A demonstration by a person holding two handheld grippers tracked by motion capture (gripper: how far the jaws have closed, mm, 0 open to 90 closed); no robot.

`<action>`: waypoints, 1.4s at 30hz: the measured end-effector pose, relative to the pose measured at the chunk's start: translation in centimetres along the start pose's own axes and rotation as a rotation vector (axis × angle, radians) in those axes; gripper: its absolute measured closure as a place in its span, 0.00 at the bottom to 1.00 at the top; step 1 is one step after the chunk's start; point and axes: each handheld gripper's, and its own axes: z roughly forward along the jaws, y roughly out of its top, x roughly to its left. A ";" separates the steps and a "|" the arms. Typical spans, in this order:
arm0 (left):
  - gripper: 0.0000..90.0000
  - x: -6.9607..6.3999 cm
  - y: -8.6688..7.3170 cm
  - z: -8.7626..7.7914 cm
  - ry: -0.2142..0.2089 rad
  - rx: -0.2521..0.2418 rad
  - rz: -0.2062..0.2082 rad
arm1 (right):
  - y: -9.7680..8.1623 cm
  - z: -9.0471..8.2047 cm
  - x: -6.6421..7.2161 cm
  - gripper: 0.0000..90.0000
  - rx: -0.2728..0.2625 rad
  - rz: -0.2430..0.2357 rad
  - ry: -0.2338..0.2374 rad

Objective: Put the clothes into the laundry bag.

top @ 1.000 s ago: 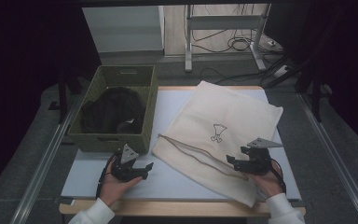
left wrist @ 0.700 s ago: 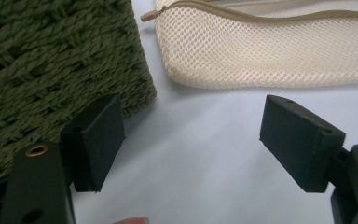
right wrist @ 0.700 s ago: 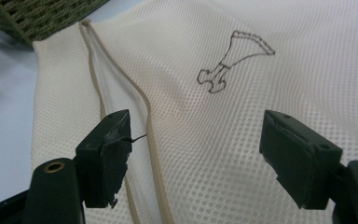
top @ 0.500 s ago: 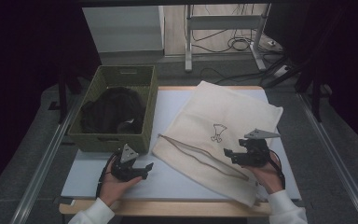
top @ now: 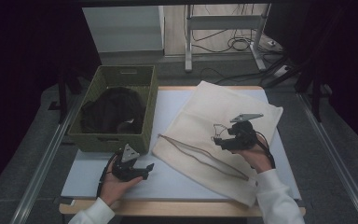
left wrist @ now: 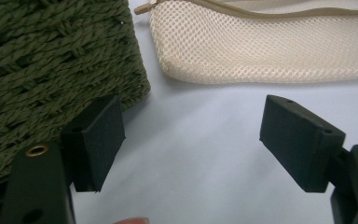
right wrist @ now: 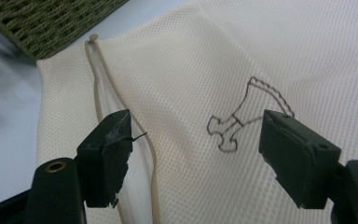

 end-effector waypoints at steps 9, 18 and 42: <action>0.24 -0.1 0.0 0.0 0.007 0.003 0.000 | 1.4 1.9 0.2 0.28 0.040 -0.023 0.053; 0.24 -0.3 0.0 0.1 -0.004 0.003 0.015 | 1.5 3.2 0.6 0.30 0.083 -0.058 0.072; 0.23 0.0 -0.1 0.0 -0.009 0.008 0.011 | 0.6 8.2 2.0 0.48 0.367 -0.155 0.070</action>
